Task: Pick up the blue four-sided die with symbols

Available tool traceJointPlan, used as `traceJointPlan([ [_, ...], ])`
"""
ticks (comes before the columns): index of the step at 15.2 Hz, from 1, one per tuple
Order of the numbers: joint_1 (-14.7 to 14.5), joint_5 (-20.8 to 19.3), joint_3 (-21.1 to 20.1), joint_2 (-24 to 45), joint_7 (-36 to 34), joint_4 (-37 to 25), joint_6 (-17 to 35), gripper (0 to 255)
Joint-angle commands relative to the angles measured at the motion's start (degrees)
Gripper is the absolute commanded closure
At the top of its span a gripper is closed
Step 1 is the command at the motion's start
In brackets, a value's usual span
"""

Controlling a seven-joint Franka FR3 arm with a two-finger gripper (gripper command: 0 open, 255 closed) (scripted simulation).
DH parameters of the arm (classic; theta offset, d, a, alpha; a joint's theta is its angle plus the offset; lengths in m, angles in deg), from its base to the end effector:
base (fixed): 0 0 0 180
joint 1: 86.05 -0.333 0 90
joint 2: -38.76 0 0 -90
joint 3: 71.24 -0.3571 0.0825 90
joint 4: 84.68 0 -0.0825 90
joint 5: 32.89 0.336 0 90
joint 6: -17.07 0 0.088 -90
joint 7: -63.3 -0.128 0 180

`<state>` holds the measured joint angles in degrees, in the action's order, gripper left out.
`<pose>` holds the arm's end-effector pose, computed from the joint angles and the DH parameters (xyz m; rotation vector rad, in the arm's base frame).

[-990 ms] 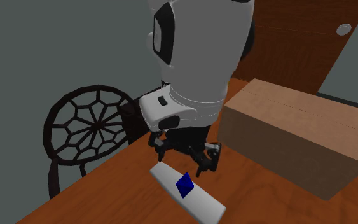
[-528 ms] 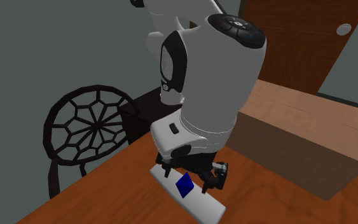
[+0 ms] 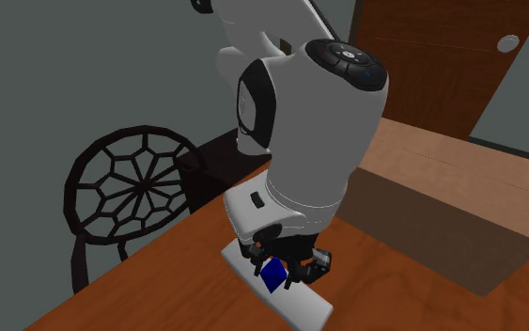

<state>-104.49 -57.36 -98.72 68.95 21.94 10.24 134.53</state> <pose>0.5014 0.4090 0.3657 2.9793 0.3629 0.0754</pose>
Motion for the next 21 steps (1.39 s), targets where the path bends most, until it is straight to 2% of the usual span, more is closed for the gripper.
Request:
traceJointPlan([
  [1, 0.0, 0.0, 0.1, 0.1, 0.0, 0.0, 0.0, 255],
  [5, 0.0, 0.0, 0.0, 0.0, 0.0, 0.2, 0.1, 255],
  [21, 0.6, 3.1, -1.5, -4.5, 2.9, -5.1, -9.0, 255],
])
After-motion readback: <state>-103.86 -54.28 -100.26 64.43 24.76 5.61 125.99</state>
